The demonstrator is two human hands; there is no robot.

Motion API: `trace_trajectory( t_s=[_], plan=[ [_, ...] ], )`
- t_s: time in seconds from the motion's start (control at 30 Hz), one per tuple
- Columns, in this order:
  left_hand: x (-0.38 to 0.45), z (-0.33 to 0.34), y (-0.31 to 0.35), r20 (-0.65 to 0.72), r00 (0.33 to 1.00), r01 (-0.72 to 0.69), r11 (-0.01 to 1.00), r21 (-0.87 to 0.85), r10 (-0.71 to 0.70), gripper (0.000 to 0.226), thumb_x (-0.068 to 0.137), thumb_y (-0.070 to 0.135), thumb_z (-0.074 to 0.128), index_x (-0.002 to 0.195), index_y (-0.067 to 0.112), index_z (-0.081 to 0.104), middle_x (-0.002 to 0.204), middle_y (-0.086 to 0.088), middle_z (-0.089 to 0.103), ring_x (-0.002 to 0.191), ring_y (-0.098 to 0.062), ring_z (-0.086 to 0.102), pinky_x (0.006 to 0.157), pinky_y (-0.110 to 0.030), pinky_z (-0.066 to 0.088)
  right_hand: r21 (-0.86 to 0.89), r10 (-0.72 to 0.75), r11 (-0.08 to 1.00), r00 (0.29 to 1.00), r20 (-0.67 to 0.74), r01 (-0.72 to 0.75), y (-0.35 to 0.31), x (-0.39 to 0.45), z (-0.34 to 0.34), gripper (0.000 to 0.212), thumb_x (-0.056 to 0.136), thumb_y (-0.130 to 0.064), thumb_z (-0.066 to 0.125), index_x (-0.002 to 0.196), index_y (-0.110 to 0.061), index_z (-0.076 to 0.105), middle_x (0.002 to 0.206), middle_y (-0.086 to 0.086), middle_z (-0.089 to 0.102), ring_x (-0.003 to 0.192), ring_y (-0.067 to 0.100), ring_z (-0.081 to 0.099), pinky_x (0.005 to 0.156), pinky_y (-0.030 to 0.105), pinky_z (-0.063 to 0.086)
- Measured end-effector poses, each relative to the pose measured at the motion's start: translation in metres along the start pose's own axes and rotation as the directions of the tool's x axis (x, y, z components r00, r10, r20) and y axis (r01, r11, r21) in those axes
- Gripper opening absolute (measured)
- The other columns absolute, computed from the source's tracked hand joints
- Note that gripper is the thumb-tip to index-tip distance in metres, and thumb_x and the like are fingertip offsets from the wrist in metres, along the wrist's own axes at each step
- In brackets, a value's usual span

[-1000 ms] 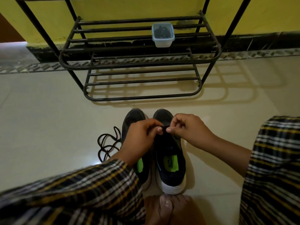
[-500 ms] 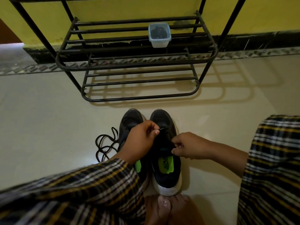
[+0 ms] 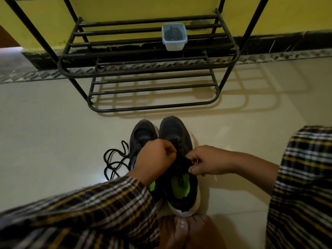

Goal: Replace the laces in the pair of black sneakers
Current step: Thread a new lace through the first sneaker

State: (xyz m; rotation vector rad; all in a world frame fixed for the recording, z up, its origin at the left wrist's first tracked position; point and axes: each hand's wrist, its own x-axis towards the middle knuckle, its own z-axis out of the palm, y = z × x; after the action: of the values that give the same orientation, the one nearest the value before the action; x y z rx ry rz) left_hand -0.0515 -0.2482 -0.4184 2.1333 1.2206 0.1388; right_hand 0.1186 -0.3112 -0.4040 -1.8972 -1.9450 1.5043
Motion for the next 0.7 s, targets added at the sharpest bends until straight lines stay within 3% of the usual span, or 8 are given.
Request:
trace_trajectory(
  t_s=[0.17,0.33,0.53,0.7],
  plan=[
    [0.0,-0.002,-0.001,0.012,1.0,-0.024,0.999,0.036,0.024,0.012,0.084,0.023,0.063,0.09,0.025,0.073,0.084,0.006,0.07,0.075,-0.01,0.063,0.07,-0.032,0.055,0.069,0.016,0.997,1.0,0.018,-0.017,0.002,-0.001,-0.001,0.011,0.091,-0.015,0.057,0.083,-0.009,0.061,0.066,-0.003,0.055,0.059,0.01,0.056,0.058,0.021,0.045],
    [-0.004,0.001,0.002,-0.038,0.996,-0.075,0.991,0.113,0.08,0.012,0.084,0.025,0.061,0.087,0.025,0.073,0.085,0.006,0.066,0.077,-0.013,0.06,0.067,-0.033,0.053,0.07,0.018,0.997,0.999,0.043,-0.021,0.001,-0.001,-0.002,0.02,0.092,-0.015,0.056,0.074,-0.024,0.055,0.069,-0.002,0.056,0.059,0.008,0.054,0.056,0.019,0.044],
    [-0.006,0.006,-0.002,-0.048,0.998,0.024,0.993,-0.116,-0.029,0.009,0.086,0.024,0.064,0.085,0.023,0.073,0.083,0.009,0.069,0.074,-0.004,0.061,0.071,-0.024,0.052,0.038,0.009,0.999,0.999,0.037,-0.011,-0.001,0.0,0.0,0.013,0.091,-0.018,0.057,0.091,-0.007,0.064,0.073,0.003,0.059,0.063,0.012,0.056,0.063,0.028,0.045],
    [-0.007,0.009,-0.003,-0.048,0.997,0.055,0.981,-0.187,-0.065,0.008,0.086,0.022,0.066,0.087,0.02,0.074,0.085,0.007,0.069,0.077,-0.005,0.062,0.072,-0.022,0.051,-0.013,-0.016,1.0,1.0,0.014,0.016,-0.001,0.0,0.0,0.017,0.09,-0.019,0.058,0.084,-0.003,0.061,0.063,-0.003,0.055,0.057,0.009,0.051,0.059,0.026,0.041]
  ],
)
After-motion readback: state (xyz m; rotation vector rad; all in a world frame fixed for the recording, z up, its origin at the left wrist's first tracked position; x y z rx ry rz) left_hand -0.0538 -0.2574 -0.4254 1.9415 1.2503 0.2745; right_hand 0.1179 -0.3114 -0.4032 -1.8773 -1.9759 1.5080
